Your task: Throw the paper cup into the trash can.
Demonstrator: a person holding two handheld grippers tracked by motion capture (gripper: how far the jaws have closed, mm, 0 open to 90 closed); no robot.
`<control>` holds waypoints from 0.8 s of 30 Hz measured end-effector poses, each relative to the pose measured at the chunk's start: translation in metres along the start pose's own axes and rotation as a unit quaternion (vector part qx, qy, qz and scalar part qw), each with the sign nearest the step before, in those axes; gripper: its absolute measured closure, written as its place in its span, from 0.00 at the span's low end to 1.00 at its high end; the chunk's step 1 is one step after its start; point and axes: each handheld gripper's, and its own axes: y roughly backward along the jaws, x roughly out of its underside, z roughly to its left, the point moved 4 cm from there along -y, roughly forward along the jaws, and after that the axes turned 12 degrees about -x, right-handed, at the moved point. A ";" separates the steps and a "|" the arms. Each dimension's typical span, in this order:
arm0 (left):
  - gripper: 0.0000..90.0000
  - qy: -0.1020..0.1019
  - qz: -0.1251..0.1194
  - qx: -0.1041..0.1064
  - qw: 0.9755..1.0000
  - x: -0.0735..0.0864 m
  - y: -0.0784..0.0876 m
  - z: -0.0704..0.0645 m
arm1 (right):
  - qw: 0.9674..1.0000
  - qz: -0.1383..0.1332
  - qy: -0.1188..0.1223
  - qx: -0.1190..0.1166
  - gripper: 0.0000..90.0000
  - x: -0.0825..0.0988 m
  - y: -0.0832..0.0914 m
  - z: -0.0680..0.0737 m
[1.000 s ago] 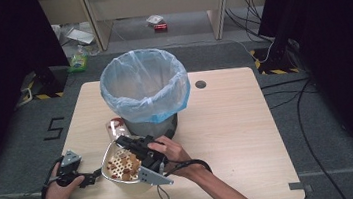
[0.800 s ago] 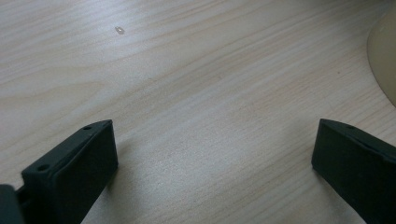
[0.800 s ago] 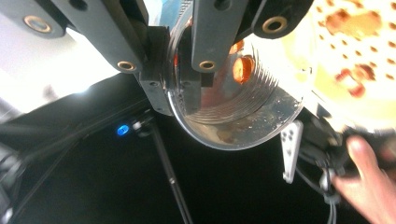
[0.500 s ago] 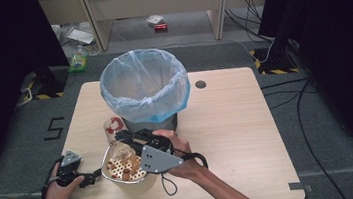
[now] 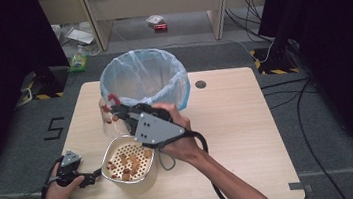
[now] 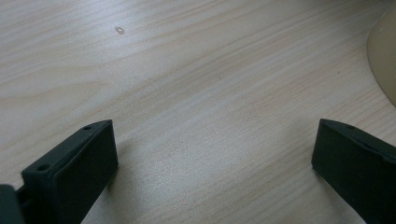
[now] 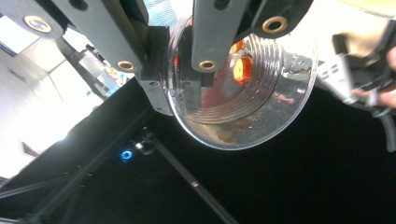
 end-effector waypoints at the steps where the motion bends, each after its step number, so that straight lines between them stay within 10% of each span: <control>1: 0.00 0.000 0.000 0.000 1.000 0.000 0.000 0.000 | 1.000 -0.002 -0.006 0.011 0.96 -0.003 0.004 -0.014; 10: 0.00 0.000 0.000 -0.001 1.000 0.000 0.000 0.000 | 0.997 0.042 -0.044 0.054 0.96 0.015 0.013 -0.068; 24: 0.00 0.000 0.000 -0.001 1.000 0.000 0.000 0.000 | 0.983 0.090 -0.138 0.077 0.86 0.078 0.002 -0.099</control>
